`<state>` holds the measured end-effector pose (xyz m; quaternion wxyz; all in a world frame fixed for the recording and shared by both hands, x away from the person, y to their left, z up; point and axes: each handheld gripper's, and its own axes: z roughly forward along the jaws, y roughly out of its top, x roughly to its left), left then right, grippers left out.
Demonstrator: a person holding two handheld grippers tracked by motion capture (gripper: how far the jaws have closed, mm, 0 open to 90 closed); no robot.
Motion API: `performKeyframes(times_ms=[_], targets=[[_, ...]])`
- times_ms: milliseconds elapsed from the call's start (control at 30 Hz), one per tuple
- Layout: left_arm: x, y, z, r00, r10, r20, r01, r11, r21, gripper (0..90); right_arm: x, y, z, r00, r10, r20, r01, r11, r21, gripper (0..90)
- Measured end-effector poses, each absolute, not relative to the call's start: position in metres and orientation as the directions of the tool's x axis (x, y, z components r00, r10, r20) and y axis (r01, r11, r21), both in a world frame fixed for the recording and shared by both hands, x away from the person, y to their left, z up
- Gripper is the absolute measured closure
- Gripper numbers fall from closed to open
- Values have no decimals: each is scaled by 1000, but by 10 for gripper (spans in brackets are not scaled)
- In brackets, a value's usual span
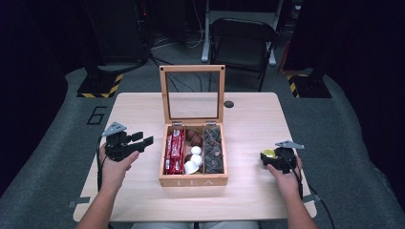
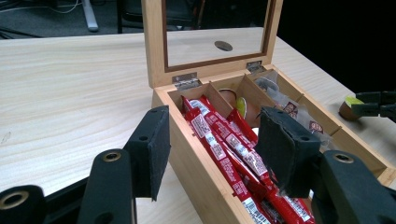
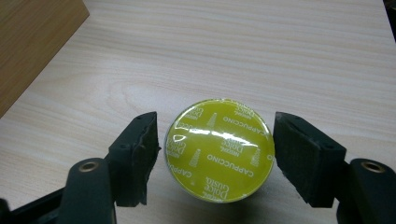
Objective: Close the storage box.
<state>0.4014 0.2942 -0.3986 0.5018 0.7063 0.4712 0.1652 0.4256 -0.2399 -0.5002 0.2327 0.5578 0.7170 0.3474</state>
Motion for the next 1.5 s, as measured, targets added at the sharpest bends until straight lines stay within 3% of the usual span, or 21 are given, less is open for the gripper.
performKeyframes(times_ms=[500, 767, 1033, 1500], targets=[[402, 295, -399, 499, 833, -239, 497, -49, 866, 442, 421, -240, -491, -263, 964, 49, 603, 124, 788, 294], [402, 295, -399, 498, 833, -239, 502, -53, 864, 442, 420, -223, -481, -329, 944, -25, 564, 217, 797, 312], [401, 296, -398, 496, 834, -241, 499, -47, 866, 442, 427, -213, -468, -362, 931, 52, 579, 181, 795, 314], [402, 297, -398, 494, 835, -242, 499, -45, 866, 441, 438, -181, -437, -476, 879, -18, 520, 297, 801, 337]])
